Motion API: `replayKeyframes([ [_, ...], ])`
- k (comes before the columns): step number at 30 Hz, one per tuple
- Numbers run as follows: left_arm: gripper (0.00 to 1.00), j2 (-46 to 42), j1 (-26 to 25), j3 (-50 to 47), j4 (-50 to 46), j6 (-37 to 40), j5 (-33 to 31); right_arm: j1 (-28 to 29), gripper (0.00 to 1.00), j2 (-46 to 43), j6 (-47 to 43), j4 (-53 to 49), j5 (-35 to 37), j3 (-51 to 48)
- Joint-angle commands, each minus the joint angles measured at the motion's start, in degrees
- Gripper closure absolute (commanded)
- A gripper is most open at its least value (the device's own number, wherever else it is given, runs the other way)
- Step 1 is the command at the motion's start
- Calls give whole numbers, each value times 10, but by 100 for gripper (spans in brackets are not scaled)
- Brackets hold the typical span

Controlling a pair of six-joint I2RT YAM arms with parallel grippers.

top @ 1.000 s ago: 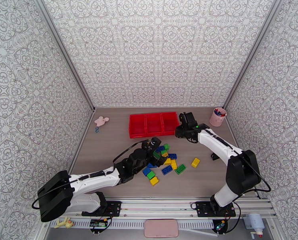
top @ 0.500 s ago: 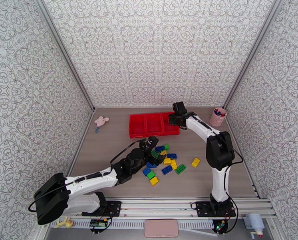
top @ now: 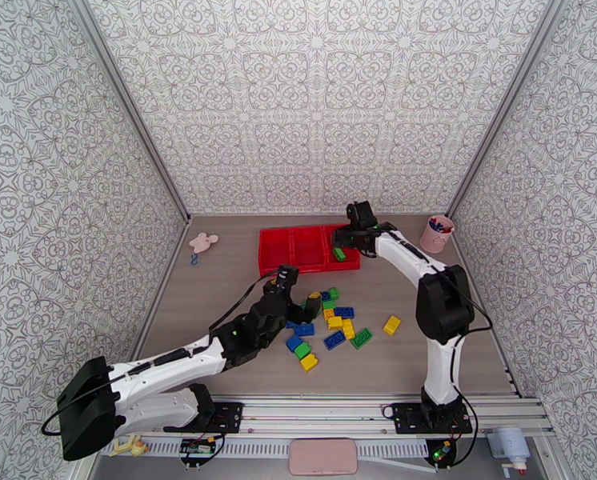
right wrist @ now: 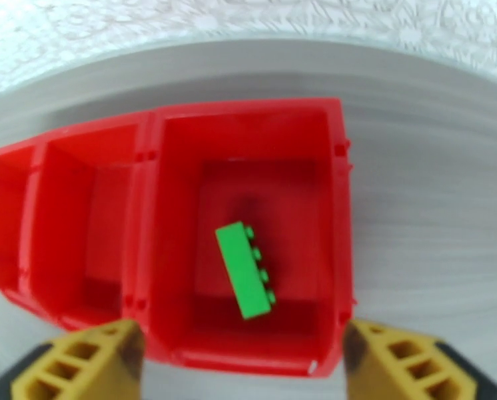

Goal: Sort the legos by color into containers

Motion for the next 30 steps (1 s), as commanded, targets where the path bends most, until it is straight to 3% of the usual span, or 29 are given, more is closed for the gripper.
replayKeyframes([
  [1, 0, 14, 36, 84, -256, -175, -41, 11, 9, -68, -4, 53, -15, -66],
  [3, 0, 28, 72, 117, -369, -303, -35, 23, 6, -106, -12, 72, -18, -111],
  [5, 0, 27, 95, 129, -424, -364, -20, 35, 4, -137, -17, 80, -17, -145],
  [10, 0, 27, 194, 145, -530, -509, 131, 64, 3, -193, -13, 78, -12, -208],
  [12, 0, 38, 224, 145, -547, -519, 184, 73, 3, -205, -5, 77, -10, -228],
  [17, 0, 81, 252, 150, -574, -492, 240, 79, 2, -223, 14, 77, 0, -255],
  [23, 2, 130, 254, 143, -559, -456, 298, 82, 2, -226, 16, 77, 15, -254],
  [30, 11, 178, 247, 137, -545, -436, 317, 82, 2, -223, 25, 76, 19, -255],
])
